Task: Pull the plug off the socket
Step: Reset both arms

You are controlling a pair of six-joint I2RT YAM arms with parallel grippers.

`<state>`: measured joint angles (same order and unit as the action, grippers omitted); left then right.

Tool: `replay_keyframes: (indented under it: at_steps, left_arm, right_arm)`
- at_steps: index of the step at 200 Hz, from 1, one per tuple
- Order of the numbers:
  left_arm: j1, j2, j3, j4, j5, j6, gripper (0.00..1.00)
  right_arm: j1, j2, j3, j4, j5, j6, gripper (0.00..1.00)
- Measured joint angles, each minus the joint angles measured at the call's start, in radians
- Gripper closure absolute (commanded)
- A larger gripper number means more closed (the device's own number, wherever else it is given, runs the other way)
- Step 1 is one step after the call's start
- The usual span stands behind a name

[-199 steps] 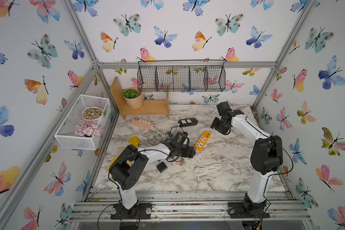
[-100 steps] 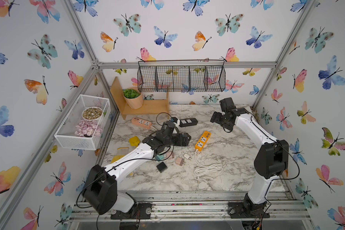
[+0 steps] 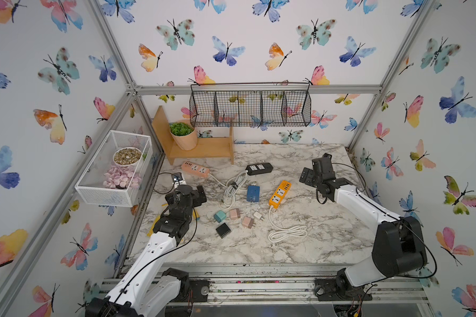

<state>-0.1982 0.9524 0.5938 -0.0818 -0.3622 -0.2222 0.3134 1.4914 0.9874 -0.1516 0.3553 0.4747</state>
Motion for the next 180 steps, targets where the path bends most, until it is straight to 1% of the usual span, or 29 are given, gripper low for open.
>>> replay_keyframes:
  at_steps: [7, 11, 13, 17, 33, 51, 76, 92, 108, 129, 132, 148, 158, 180]
  left_arm:
    - [0.035, 0.012, -0.03, 0.024, 0.021, 0.029, 0.02]
    - [0.063, 0.023, -0.049, 0.047, 0.043, 0.05, 0.02]
    - [0.091, 0.036, -0.063, 0.069, 0.06, 0.057, 0.02]
    - [0.114, 0.047, -0.079, 0.091, 0.083, 0.068, 0.02]
    - [0.175, 0.098, -0.154, 0.22, 0.145, 0.113, 0.02]
    - [0.185, 0.143, -0.228, 0.365, 0.192, 0.13, 0.02]
    - [0.185, 0.249, -0.259, 0.543, 0.224, 0.134, 0.02]
    - [0.185, 0.309, -0.285, 0.676, 0.24, 0.141, 0.02]
    - [0.186, 0.333, -0.309, 0.762, 0.254, 0.152, 0.02]
    - [0.187, 0.367, -0.336, 0.889, 0.257, 0.153, 0.02]
    - [0.187, 0.381, -0.346, 0.935, 0.257, 0.154, 0.01]
    - [0.19, 0.435, -0.393, 1.069, 0.264, 0.159, 0.02]
    - [0.19, 0.458, -0.412, 1.098, 0.274, 0.161, 0.02]
    - [0.19, 0.459, -0.416, 1.124, 0.285, 0.164, 0.02]
  right_arm:
    - [0.0, -0.026, -0.072, 0.086, 0.011, -0.032, 0.02]
    - [0.0, -0.04, -0.116, 0.144, 0.016, -0.058, 0.02]
    - [0.0, -0.046, -0.134, 0.169, 0.019, -0.066, 0.02]
    - [0.0, -0.056, -0.169, 0.217, 0.025, -0.092, 0.02]
    - [0.0, -0.069, -0.265, 0.374, 0.056, -0.177, 0.02]
    - [0.0, -0.053, -0.322, 0.512, 0.076, -0.246, 0.02]
    - [0.0, -0.023, -0.411, 0.716, 0.102, -0.294, 0.02]
    - [0.0, 0.02, -0.407, 0.746, 0.113, -0.315, 0.02]
    - [0.0, 0.055, -0.393, 0.786, 0.122, -0.341, 0.02]
    - [0.0, 0.057, -0.391, 0.813, 0.146, -0.365, 0.02]
    - [0.0, 0.057, -0.392, 0.819, 0.148, -0.37, 0.02]
    - [-0.005, 0.055, -0.401, 0.855, 0.156, -0.394, 0.02]
    - [-0.011, 0.05, -0.412, 0.87, 0.155, -0.405, 0.02]
    - [-0.026, 0.048, -0.433, 0.913, 0.148, -0.43, 0.02]
